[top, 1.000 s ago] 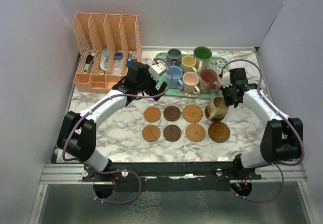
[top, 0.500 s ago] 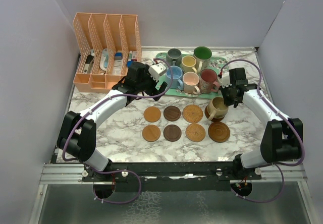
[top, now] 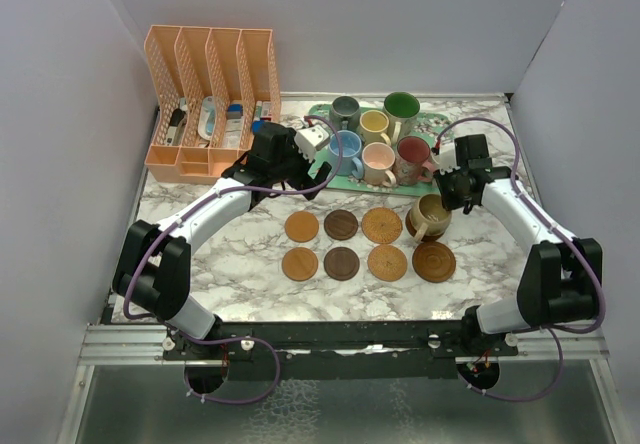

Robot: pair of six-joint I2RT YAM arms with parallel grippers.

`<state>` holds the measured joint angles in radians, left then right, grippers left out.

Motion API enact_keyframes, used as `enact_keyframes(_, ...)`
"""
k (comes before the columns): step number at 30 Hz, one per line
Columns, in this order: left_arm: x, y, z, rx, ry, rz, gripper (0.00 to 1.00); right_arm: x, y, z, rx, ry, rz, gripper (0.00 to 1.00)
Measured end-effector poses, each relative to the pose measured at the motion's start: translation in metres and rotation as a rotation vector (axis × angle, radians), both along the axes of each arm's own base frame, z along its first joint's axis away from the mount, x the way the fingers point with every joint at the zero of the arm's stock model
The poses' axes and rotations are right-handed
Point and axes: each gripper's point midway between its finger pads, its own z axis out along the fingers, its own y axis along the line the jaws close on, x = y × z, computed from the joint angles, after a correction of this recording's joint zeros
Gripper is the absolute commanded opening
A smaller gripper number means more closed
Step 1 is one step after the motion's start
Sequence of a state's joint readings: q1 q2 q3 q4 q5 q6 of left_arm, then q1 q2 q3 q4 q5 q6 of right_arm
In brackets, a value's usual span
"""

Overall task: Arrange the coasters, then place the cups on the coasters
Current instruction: Place the cup on the coaster, then pick up the cup from the tray.

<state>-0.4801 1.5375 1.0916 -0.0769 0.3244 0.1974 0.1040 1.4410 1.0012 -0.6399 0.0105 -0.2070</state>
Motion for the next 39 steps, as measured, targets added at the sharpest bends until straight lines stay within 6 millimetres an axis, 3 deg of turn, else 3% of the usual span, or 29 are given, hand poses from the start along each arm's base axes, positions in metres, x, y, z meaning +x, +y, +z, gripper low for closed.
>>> enact_keyframes(11, 0.0, 0.0, 0.0, 0.001, 0.001, 0.0, 0.99, 0.0, 0.004, 0.011, 0.018, -0.019, 0.018, 0.29)
enact_keyframes(21, 0.0, 0.001, -0.001, 0.007, -0.003, -0.001, 0.99, 0.022, 0.002, 0.047, 0.004, -0.107, 0.012, 0.42)
enact_keyframes(30, 0.002, 0.003, -0.001, 0.024, -0.018, 0.003, 0.99, 0.068, -0.01, 0.095, -0.068, -0.256, -0.027, 0.48)
enact_keyframes(34, 0.003, 0.004, -0.001, 0.026, -0.02, 0.003, 0.99, 0.089, -0.014, 0.092, -0.096, -0.257, -0.037, 0.48)
enact_keyframes(39, 0.002, 0.004, 0.0, 0.026, -0.021, 0.004, 0.99, 0.119, -0.025, 0.073, -0.115, -0.217, -0.053, 0.47)
